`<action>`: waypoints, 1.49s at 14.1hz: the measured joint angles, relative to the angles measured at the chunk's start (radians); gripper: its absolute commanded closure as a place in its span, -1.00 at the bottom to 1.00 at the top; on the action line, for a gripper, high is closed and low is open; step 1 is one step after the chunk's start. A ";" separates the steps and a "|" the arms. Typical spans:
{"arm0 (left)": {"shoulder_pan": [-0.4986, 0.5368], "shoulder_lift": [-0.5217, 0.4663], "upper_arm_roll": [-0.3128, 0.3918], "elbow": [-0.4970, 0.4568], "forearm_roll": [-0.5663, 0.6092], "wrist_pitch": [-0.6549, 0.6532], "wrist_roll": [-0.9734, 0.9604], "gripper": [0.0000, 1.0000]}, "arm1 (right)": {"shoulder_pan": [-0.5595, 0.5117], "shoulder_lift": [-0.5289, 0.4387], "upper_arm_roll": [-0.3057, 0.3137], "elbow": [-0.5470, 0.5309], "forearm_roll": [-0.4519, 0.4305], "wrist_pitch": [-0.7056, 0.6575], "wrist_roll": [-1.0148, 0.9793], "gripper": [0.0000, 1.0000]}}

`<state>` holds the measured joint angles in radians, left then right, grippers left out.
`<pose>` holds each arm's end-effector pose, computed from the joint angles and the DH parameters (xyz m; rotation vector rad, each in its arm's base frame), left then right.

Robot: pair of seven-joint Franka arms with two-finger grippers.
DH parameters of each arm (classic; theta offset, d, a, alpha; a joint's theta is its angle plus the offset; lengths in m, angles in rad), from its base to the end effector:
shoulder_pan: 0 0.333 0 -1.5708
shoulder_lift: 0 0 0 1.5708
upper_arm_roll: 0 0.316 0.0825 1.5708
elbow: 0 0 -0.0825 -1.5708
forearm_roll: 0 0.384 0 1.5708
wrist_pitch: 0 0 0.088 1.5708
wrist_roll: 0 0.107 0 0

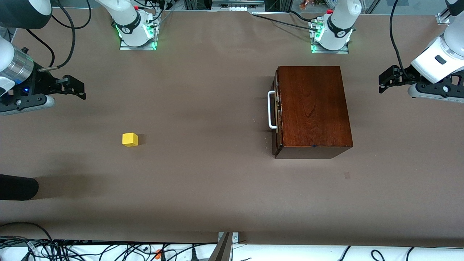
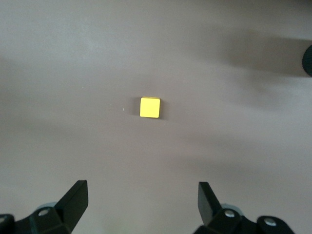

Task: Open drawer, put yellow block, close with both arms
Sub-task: 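Move the left gripper toward the wooden box's drawer handle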

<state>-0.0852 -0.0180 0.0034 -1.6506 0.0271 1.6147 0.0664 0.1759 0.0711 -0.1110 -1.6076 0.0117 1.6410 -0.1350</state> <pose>0.5496 -0.0422 0.6005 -3.1056 0.2328 0.0275 0.5778 0.0408 0.5730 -3.1205 -0.3115 0.0582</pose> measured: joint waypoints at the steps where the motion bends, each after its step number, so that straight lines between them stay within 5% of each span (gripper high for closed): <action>1: 0.000 0.000 0.000 0.000 0.000 0.000 0.000 -1.00 | 0.000 0.000 0.000 0.000 0.000 0.001 0.000 -1.00; 14: 0.001 0.005 -0.009 0.000 -0.023 -0.115 0.000 -1.00 | 0.000 0.000 0.000 0.002 0.000 0.022 0.002 -1.00; 21: -0.009 0.037 -0.087 0.007 -0.027 -0.349 0.000 -1.00 | 0.000 0.000 0.000 0.008 0.000 0.023 0.002 -1.00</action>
<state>-0.0942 0.0190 -0.0837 -1.6436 -0.0001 1.2655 0.0664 0.1759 0.0707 -0.1111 -1.5996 0.0120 1.6636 -0.1327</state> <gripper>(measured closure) 0.000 0.000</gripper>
